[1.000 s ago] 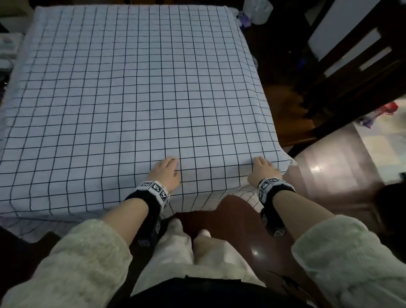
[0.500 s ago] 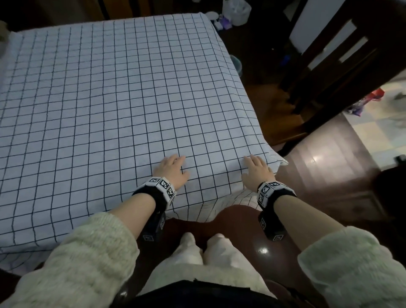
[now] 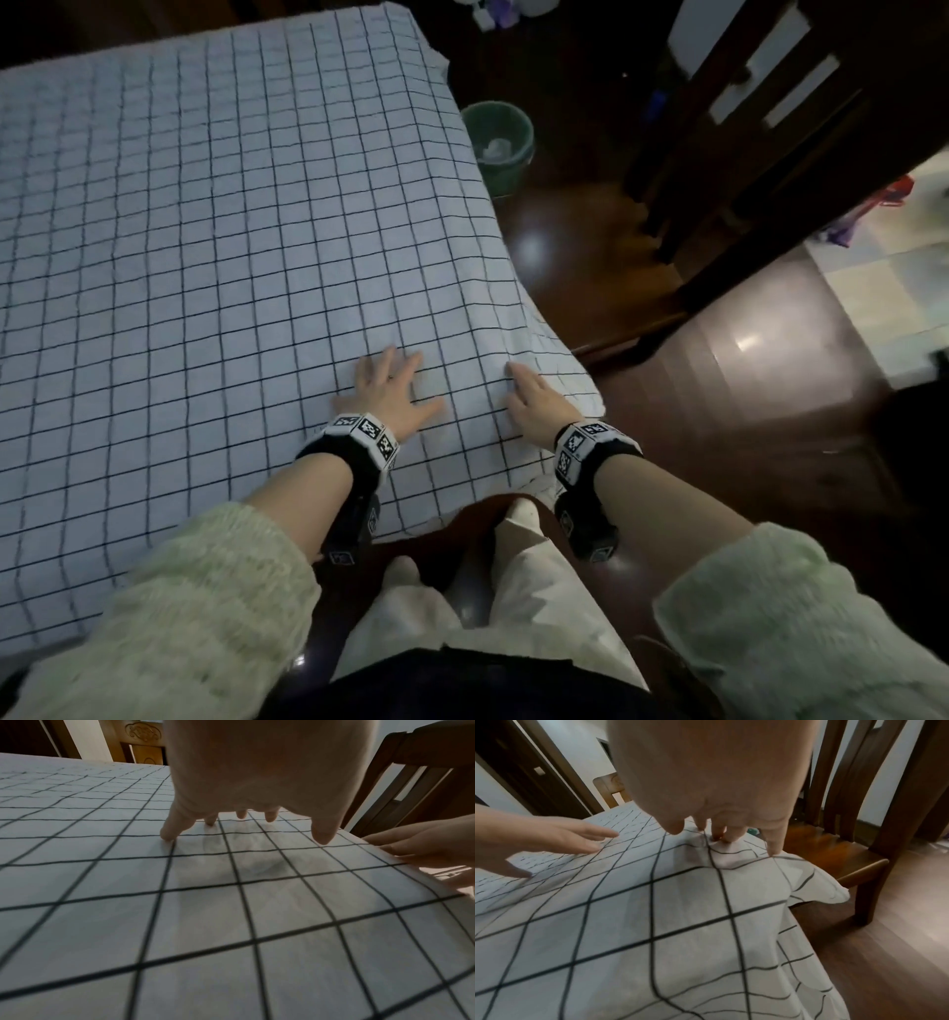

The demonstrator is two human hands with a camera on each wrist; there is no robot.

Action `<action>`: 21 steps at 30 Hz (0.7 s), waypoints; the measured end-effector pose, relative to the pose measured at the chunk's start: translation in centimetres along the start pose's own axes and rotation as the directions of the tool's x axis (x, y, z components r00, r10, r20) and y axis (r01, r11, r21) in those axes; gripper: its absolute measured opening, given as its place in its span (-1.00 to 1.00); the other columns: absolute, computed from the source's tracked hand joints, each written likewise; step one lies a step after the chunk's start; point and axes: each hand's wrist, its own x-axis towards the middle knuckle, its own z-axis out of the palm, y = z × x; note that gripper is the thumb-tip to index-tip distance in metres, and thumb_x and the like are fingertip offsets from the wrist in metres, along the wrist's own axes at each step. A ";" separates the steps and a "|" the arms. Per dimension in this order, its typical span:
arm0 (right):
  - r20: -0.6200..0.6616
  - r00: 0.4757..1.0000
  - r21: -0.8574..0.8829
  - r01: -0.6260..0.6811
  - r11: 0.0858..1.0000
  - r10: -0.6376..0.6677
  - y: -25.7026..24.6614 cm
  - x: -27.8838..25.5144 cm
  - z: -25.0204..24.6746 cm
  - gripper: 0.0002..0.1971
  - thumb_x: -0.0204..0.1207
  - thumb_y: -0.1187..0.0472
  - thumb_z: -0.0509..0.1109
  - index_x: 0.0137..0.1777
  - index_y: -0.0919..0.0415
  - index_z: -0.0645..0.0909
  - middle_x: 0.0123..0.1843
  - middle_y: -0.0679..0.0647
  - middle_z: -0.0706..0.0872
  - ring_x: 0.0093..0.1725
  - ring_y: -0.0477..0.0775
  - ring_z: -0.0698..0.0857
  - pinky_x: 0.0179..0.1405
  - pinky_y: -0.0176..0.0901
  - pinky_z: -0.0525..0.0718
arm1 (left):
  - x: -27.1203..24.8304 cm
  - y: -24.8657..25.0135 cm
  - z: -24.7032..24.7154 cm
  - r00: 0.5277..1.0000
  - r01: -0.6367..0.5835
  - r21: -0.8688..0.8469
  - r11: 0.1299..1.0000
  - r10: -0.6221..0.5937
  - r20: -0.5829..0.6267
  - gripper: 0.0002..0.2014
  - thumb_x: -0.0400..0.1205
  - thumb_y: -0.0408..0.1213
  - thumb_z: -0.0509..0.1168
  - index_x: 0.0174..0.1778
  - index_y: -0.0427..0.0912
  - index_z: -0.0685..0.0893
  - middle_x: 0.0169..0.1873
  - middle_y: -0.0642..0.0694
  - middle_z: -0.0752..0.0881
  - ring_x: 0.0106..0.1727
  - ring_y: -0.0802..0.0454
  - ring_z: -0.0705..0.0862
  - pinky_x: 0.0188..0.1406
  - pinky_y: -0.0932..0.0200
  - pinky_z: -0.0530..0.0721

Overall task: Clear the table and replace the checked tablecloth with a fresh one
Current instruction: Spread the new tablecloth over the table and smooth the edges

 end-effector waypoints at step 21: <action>-0.085 0.973 -0.329 0.176 0.928 -0.215 2.4 2.2 -5.0 -0.52 0.68 0.04 0.11 0.61 -0.10 0.22 0.66 0.00 0.23 0.54 0.18 0.34 0.45 0.12 0.41 | 0.2 3.1 0.0 0.989 0.150 0.005 0.989 -0.150 0.012 -0.12 0.45 0.50 0.11 0.60 0.39 -0.18 0.64 0.15 -0.35 0.66 -0.22 -0.28 0.38 -0.66 0.11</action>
